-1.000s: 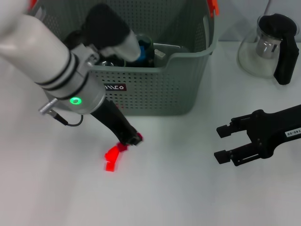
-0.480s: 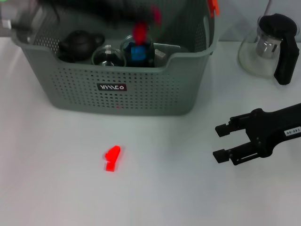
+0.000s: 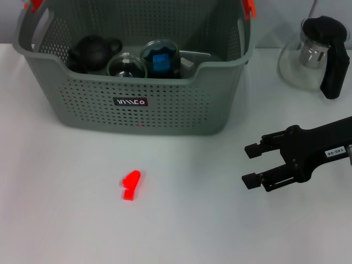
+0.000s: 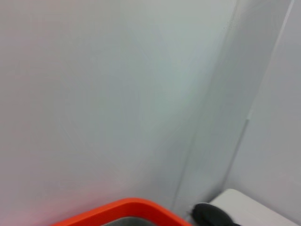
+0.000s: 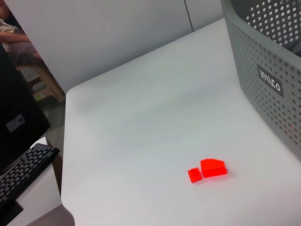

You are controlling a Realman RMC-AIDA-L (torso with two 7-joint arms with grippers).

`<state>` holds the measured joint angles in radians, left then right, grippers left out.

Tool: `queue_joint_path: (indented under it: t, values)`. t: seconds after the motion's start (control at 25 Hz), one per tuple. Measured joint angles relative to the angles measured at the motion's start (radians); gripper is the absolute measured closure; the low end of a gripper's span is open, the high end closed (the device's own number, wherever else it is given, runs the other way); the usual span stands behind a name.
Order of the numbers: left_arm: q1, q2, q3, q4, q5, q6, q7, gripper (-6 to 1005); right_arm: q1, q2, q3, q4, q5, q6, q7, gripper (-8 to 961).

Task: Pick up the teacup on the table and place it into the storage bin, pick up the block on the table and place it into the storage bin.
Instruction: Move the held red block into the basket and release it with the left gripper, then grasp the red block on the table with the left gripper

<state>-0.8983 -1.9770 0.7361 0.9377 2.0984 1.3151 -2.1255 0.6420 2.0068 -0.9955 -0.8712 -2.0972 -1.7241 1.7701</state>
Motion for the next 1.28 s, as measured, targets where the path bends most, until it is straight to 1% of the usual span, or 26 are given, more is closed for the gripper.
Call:
queue_joint_path:
  t: [0.12, 0.24, 0.44, 0.52, 0.64, 0.72, 0.76, 0.84, 0.96, 1.04, 1.08, 1.16, 1.24, 1.28]
  values:
    - [0.008, -0.018, 0.012, -0.015, -0.004, -0.071, 0.005, 803, 0.0, 0.001, 0.0, 0.0, 0.0, 0.0, 0.0, 116]
    - [0.014, -0.031, 0.016, -0.009, -0.002, -0.095, 0.014, 802, 0.001, 0.002, 0.0, 0.0, 0.0, 0.0, 0.0, 115]
    - [0.037, -0.03, 0.021, 0.035, -0.001, -0.092, 0.013, 628, -0.001, 0.003, 0.0, 0.0, 0.0, 0.0, 0.0, 116]
    - [0.063, -0.033, 0.017, 0.096, -0.006, -0.064, 0.008, 569, -0.003, 0.003, 0.0, 0.0, 0.0, 0.0, 0.0, 116]
    - [0.113, -0.044, 0.006, 0.212, -0.034, 0.035, 0.007, 497, -0.005, 0.003, 0.0, 0.0, 0.0, 0.0, 0.0, 116]
    - [0.154, -0.053, 0.0, 0.295, -0.084, 0.142, 0.026, 448, -0.006, 0.003, 0.004, 0.0, 0.0, 0.0, 0.0, 116]
    - [0.188, -0.061, -0.001, 0.348, -0.128, 0.234, 0.056, 424, -0.006, 0.005, 0.008, 0.0, 0.0, 0.0, 0.0, 116]
    - [0.226, -0.074, -0.002, 0.392, -0.17, 0.351, 0.101, 376, -0.007, 0.007, 0.014, 0.0, 0.0, 0.0, 0.0, 115]
    - [0.282, -0.103, 0.009, 0.468, -0.197, 0.554, 0.156, 274, -0.006, 0.01, 0.015, 0.0, 0.0, 0.0, 0.0, 115]
    - [0.315, -0.119, 0.033, 0.498, -0.19, 0.611, 0.168, 197, -0.005, 0.012, 0.018, 0.0, 0.0, 0.0, 0.003, 115]
    - [0.35, -0.135, 0.067, 0.521, -0.167, 0.629, 0.178, 158, -0.004, 0.012, 0.02, 0.0, -0.001, 0.0, 0.004, 115]
    - [0.372, -0.148, 0.092, 0.534, -0.137, 0.63, 0.187, 113, -0.004, 0.013, 0.024, 0.0, -0.002, 0.0, 0.006, 115]
    - [0.396, -0.166, 0.121, 0.54, -0.058, 0.619, 0.205, 69, -0.003, 0.013, 0.024, 0.0, -0.002, 0.0, 0.009, 116]
    - [0.403, -0.173, 0.134, 0.539, -0.025, 0.613, 0.212, 70, -0.002, 0.013, 0.024, 0.0, -0.002, 0.0, 0.01, 116]
